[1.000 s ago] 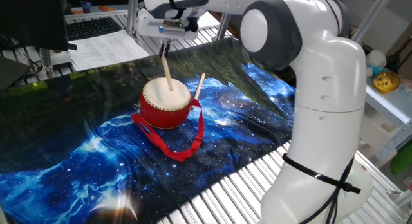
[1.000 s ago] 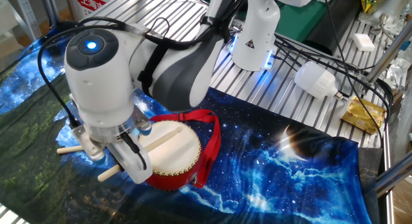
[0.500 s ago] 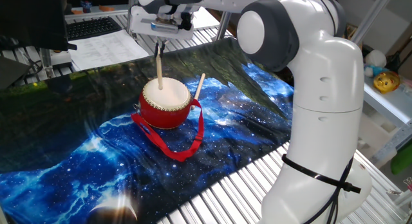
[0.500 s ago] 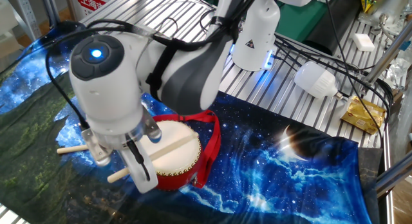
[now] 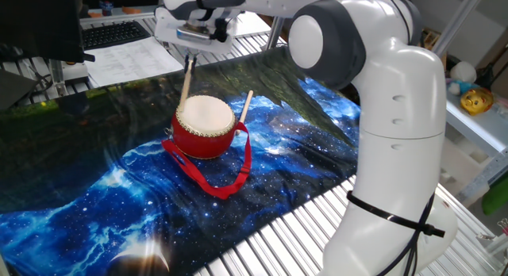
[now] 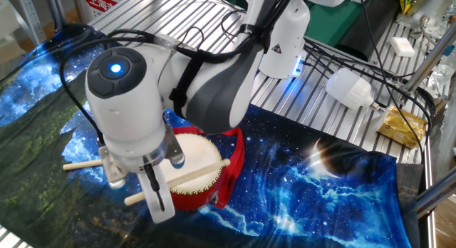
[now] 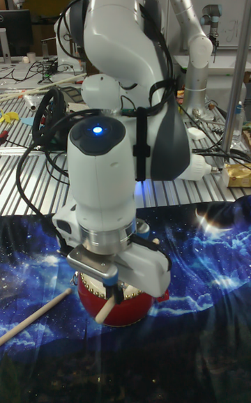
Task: Play the drum
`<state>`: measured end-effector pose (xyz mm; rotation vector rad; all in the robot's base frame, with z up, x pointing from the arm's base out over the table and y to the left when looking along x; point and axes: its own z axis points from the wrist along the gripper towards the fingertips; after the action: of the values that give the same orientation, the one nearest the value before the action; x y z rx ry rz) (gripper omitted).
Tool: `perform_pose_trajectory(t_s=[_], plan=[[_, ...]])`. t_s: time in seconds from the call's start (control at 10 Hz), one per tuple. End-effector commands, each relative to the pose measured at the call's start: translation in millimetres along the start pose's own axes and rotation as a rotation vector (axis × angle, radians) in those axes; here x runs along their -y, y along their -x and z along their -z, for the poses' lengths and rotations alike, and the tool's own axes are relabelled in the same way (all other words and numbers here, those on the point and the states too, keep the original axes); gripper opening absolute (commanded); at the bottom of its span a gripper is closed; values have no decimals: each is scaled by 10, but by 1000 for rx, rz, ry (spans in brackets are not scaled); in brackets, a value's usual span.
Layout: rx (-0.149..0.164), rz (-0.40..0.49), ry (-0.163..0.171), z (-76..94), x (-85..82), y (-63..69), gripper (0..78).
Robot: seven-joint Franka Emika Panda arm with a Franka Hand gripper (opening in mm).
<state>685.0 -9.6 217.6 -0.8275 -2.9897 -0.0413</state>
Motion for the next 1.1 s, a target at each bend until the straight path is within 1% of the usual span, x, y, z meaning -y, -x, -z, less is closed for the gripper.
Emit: perform_pose_trajectory(t_s=[0.1,0.4,0.5,0.6,1.0,1.1], plan=[[-12,-122,28,-81,-167,-35,12],[-1,-171,38,-241,-336,-84,12],[0,-174,39,-260,-354,-89,12],[10,-191,46,-332,-416,-109,12],[39,-226,67,-497,-505,-132,12],[46,-228,68,-536,-518,-132,12]])
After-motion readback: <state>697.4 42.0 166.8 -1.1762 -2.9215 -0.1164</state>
